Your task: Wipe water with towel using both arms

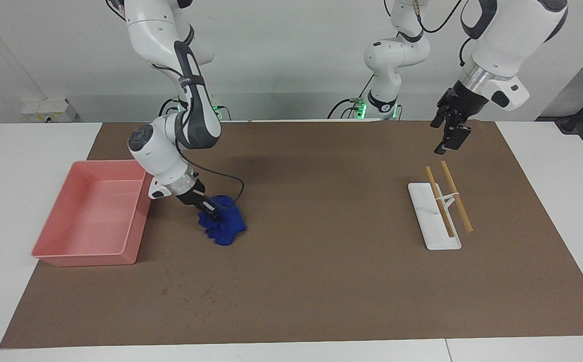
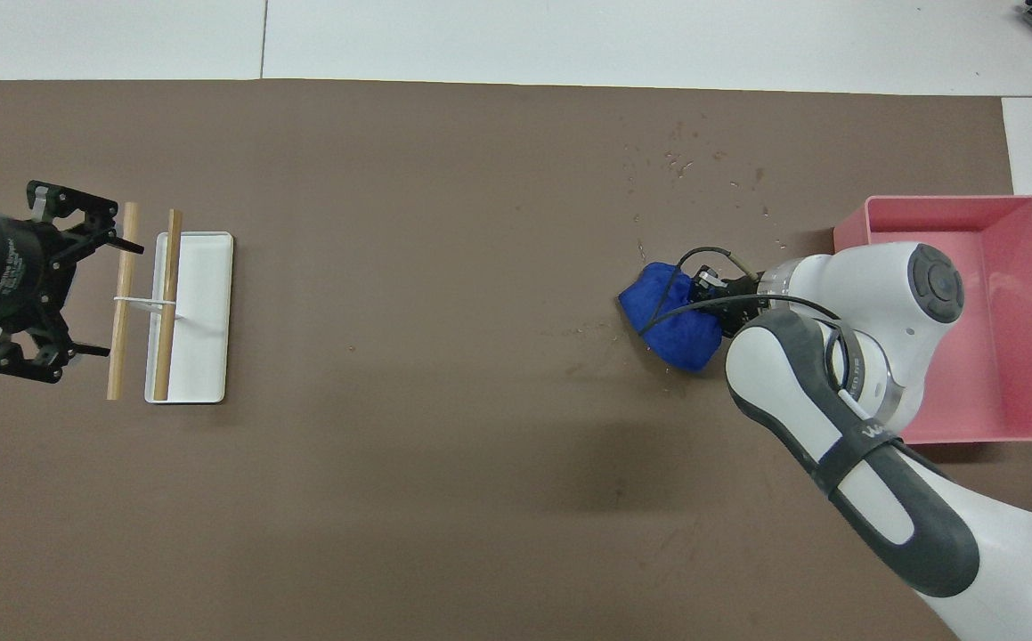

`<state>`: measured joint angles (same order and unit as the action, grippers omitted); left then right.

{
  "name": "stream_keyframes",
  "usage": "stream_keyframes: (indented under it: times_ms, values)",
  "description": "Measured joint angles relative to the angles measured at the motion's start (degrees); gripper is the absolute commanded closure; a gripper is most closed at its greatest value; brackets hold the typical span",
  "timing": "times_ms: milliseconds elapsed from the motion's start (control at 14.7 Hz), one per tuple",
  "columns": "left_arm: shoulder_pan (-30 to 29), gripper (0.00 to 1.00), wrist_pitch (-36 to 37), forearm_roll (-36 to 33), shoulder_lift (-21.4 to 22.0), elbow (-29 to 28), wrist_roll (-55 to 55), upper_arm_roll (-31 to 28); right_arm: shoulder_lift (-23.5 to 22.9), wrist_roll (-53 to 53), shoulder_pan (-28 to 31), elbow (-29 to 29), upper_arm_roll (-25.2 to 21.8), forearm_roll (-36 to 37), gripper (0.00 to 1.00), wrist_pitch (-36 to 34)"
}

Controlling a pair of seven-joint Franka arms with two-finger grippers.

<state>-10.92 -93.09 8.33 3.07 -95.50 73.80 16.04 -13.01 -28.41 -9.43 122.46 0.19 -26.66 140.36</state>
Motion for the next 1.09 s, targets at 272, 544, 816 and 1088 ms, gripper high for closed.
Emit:
stream_keyframes:
  times_ms: [272,544,816,1088]
  values:
    - [-5.40,0.00,2.64,-0.87,0.29,0.01,-17.86,-0.11,2.54,4.38,0.03,4.57,-0.04,0.05,1.00,-1.01]
    - [-4.77,0.00,-1.51,-7.72,0.44,-0.12,-28.55,1.38,4.33,9.07,0.05,7.65,-0.06,0.07,1.00,-1.13]
    - [-5.21,0.00,-5.45,-9.03,0.42,-0.21,-32.13,0.80,5.55,12.19,0.71,8.63,-0.12,4.13,1.00,-4.49]
    - [-4.90,0.00,-6.72,-9.15,0.28,-0.22,-46.83,-0.52,6.51,13.02,2.02,8.75,-0.14,10.13,1.00,-9.84]
